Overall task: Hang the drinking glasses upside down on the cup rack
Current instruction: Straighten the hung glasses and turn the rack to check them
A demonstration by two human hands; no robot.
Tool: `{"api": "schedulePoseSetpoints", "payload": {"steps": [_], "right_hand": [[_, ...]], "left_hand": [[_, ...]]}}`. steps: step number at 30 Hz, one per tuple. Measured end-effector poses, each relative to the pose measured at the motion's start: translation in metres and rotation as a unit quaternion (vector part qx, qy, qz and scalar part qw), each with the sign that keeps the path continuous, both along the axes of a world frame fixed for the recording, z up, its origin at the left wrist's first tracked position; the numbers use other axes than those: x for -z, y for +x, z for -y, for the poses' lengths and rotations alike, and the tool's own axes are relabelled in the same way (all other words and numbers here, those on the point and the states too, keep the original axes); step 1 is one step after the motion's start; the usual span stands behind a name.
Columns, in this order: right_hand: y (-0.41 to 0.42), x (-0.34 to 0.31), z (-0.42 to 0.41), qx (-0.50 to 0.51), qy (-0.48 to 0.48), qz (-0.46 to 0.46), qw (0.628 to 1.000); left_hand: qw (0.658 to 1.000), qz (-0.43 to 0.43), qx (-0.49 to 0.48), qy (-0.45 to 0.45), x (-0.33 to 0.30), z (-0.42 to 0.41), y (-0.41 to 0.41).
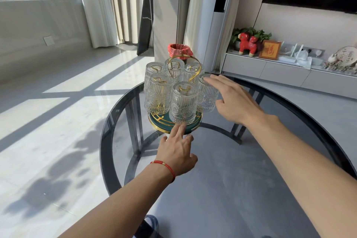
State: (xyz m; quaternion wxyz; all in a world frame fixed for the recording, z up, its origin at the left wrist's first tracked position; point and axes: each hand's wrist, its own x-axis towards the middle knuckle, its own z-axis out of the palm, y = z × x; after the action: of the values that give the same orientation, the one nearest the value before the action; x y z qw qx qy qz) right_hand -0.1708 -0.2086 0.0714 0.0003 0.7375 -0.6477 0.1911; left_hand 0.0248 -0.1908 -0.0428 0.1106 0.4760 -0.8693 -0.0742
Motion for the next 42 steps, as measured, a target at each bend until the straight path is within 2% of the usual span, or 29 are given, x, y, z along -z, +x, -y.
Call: {"api": "schedulePoseSetpoints", "payload": {"steps": [10,18,21,25,29,34,42], "right_hand": [[-0.004,-0.002,-0.002,-0.005,0.021,-0.007,1.0],[-0.004,-0.025,0.029,0.025,-0.008,0.039,0.999],[0.0,-0.038,0.052,0.029,0.028,0.052,0.998],[-0.004,-0.051,0.082,0.039,0.126,0.084,0.988],[-0.008,-0.054,0.095,0.034,0.176,0.061,0.982],[-0.008,-0.052,0.101,0.037,0.145,0.011,0.989],[-0.01,-0.048,0.106,0.034,0.098,0.004,0.995]], "left_hand": [[1.0,-0.006,-0.007,-0.007,0.0,0.001,-0.001],[0.996,0.004,-0.027,-0.08,0.008,-0.002,-0.008],[0.996,0.001,-0.025,-0.083,0.009,0.001,-0.008],[0.996,0.002,-0.009,-0.091,0.007,0.007,-0.006],[0.995,0.004,-0.01,-0.104,0.008,0.008,-0.007],[0.994,0.0,-0.011,-0.109,0.011,0.008,-0.007],[0.994,-0.002,-0.011,-0.104,0.011,0.008,-0.006]]}}
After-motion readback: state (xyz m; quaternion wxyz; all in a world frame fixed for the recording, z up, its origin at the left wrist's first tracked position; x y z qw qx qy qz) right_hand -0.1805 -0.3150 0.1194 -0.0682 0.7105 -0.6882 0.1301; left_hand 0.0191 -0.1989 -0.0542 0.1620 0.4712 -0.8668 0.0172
